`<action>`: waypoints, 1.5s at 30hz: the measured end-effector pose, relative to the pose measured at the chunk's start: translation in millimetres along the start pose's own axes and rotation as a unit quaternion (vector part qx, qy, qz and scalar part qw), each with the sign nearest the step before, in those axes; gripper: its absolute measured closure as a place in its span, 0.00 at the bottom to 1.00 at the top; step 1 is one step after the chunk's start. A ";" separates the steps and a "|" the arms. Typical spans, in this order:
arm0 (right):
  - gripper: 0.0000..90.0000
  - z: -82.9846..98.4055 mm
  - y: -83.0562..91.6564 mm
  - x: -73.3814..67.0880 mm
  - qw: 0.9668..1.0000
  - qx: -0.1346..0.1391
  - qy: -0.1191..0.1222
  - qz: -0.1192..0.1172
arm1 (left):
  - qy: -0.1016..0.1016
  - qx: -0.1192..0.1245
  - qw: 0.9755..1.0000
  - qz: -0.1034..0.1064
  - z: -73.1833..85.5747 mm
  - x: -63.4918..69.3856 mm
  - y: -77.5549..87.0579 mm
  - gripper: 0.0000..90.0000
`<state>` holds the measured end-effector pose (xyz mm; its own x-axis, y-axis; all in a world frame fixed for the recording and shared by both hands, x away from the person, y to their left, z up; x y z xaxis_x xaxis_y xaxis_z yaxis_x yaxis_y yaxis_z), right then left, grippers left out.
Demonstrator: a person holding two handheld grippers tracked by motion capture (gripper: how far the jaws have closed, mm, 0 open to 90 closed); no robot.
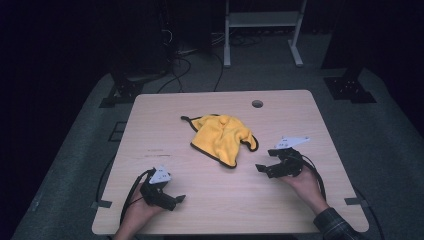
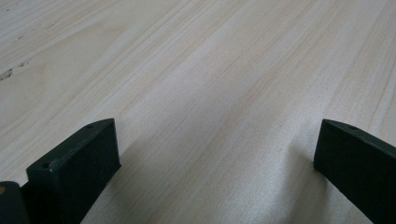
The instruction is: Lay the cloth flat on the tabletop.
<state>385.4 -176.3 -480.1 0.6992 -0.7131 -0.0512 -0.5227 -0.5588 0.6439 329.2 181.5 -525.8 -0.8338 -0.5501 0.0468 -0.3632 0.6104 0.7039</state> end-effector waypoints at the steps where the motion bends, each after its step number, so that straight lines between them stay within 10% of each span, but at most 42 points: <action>1: 0.21 0.0 0.0 0.0 1.000 0.000 0.000 0.000 | 0.000 0.000 1.000 0.000 0.0 0.0 0.0 0.00; 22: 0.32 -18.6 -58.0 -33.7 0.999 -0.011 0.016 -0.044 | 0.002 0.002 1.000 -0.003 0.1 -0.6 -0.1 0.00; 29: 0.56 -19.6 -74.5 -43.2 0.998 -0.021 0.024 -0.047 | 0.002 0.002 1.000 -0.003 0.1 -0.5 0.0 0.00; 35: 0.91 -20.0 -71.7 -39.6 0.998 -0.018 0.026 -0.049 | 0.002 0.001 1.000 -0.003 0.2 -0.6 0.1 0.00; 45: 0.93 -30.5 -44.6 -37.6 0.998 0.004 0.032 -0.052 | 0.002 0.001 1.000 -0.002 0.7 -0.7 0.5 0.00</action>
<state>397.3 -111.7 -483.6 0.7790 -0.6232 -0.0690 -0.4498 -0.6320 0.6311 329.4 182.6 -526.0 -0.8301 -0.5556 0.0464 -0.3686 0.6093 0.7020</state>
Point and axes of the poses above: each handheld gripper's, and its own axes: y roughly backward along the jaws, z roughly out of its underside, x roughly to its right, the point moved 6 cm from there along -y, roughly forward along the jaws, and after that the axes turned 5 degrees about z, right-handed, at the moved point
